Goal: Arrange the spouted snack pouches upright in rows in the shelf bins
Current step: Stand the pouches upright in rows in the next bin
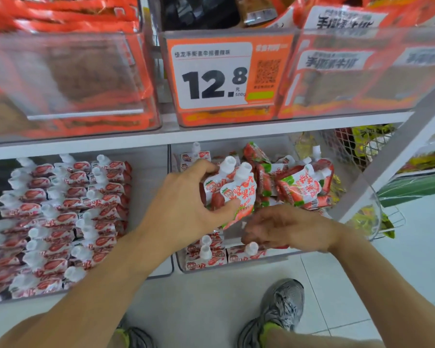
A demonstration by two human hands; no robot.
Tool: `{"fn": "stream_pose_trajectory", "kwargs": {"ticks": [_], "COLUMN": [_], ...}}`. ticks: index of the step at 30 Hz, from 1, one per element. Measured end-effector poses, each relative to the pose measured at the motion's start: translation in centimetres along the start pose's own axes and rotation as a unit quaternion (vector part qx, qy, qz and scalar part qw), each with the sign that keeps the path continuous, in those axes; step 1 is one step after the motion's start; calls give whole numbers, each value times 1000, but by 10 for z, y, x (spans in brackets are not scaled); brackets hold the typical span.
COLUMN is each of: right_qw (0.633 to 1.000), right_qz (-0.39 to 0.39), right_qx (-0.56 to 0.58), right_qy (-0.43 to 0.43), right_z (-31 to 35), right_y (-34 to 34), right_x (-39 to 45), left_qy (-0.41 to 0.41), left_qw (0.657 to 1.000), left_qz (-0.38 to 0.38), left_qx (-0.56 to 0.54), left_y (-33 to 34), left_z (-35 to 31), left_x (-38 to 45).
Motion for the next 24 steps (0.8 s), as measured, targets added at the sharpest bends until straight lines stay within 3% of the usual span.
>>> {"fn": "stream_pose_trajectory", "kwargs": {"ticks": [2,3,5,8,12,14,17,20,24], "right_qw": [996,996,986,930,908,898,896,908,907], "right_qz": [-52,-80,-152,-259,-156,-154,-121,-73,-110], "right_qx": [69,43,-44,-246,-377,-406,-427,-412,-403], "right_qy": [2,-13,-52,-83,-92,-65,-8,-3,-55], "right_z": [-9,-9,-7,1,-1,-5,-18,-23,-15], "right_y": [-2,-4,-11,-27,-14,-12,-12,-10,-13], "right_x": [-2,-3,-3,-3,10,13,18,20,16], "left_qy": [10,14,18,13,11,12,14,10,9], "left_qw": [999,998,994,991,989,988,988,985,981], "left_qz": [26,44,75,93,95,94,107,132,161], "left_qx": [34,49,77,99,113,119,113,110,106], "left_y": [8,13,22,29,35,37,42,50,56], "left_z": [-5,-9,-12,-11,-9,-10,-11,-9,-8], "left_x": [5,9,13,18,21,21,20,15,10]}}
Point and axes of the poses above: each hand's wrist, its own x-axis towards the middle knuckle, its own y-axis out of the palm, z = x × y, the point moved 5 cm from there along x, towards the middle knuckle, and after that the axes turned 4 degrees about -x, right-handed, at the moved point
